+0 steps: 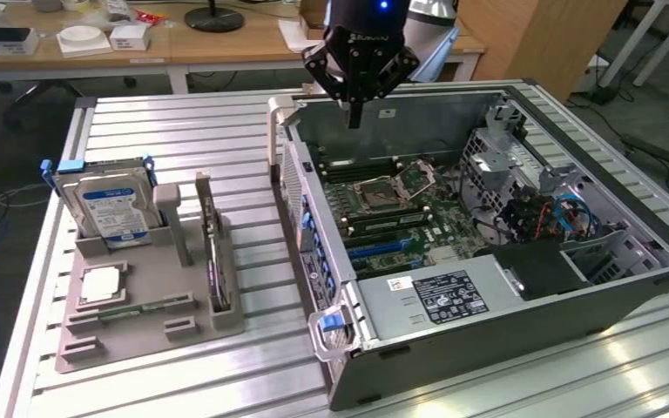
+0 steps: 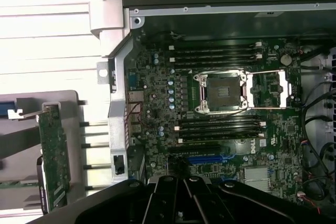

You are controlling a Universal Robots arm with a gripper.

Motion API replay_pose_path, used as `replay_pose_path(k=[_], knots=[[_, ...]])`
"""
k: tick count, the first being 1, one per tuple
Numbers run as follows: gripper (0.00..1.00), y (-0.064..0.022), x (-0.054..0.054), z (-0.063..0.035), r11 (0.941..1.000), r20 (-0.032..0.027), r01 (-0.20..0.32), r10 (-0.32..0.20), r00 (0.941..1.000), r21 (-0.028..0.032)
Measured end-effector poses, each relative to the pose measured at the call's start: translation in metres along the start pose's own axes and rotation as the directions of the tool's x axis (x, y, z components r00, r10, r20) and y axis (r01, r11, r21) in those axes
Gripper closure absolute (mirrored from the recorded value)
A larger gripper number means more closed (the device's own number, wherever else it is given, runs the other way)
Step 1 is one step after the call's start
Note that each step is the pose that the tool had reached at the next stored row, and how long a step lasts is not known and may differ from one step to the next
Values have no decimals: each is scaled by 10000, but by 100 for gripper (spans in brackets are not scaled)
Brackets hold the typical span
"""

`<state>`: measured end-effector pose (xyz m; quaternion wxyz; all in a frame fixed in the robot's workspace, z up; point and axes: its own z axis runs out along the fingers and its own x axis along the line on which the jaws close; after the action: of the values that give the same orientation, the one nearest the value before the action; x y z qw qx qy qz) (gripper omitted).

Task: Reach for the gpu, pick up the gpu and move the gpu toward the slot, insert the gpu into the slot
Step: 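Reach for the gpu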

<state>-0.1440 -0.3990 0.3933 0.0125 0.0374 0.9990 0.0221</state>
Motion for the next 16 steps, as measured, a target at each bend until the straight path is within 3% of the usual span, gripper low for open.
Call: replay_pose_path(k=[16], knots=[[90,-12,138,-4,10000,0,0,0,10000,1]])
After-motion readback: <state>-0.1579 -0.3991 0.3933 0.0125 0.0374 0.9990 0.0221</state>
